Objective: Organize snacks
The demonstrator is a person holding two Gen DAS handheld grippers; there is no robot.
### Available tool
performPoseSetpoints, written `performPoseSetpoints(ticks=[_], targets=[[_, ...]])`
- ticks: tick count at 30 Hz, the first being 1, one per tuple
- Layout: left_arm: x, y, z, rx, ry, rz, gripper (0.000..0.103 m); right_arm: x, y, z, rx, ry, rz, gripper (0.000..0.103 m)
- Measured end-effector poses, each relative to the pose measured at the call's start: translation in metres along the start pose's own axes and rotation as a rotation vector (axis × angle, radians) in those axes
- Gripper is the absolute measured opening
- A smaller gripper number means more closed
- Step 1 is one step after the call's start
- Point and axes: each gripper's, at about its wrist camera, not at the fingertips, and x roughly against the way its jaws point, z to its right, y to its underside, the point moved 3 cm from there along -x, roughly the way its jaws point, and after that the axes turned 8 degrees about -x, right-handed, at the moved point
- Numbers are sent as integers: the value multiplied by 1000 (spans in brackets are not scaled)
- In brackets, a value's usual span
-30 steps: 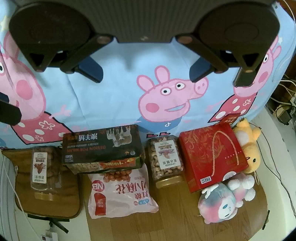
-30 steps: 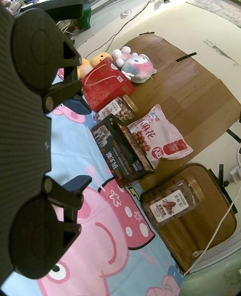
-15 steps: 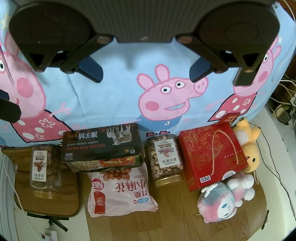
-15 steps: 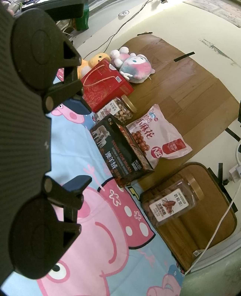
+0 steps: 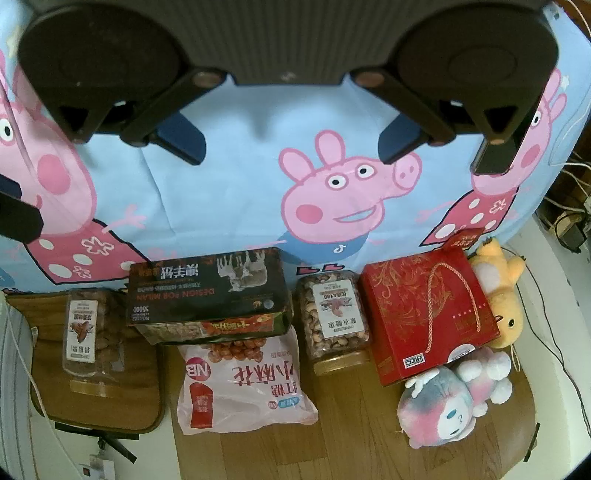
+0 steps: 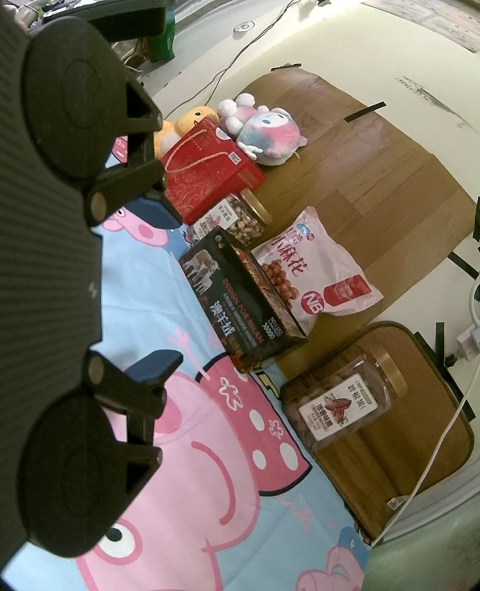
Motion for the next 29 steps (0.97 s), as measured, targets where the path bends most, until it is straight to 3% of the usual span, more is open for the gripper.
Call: performPoseSetpoints(ticks=[19,29], targets=[[-1,0,-3,7,-1,-1,103,0,1,0,-4,-2,-2,74],[3,-1,0,14,63,26,103,1,1,-1,-3,-1,-2,74]])
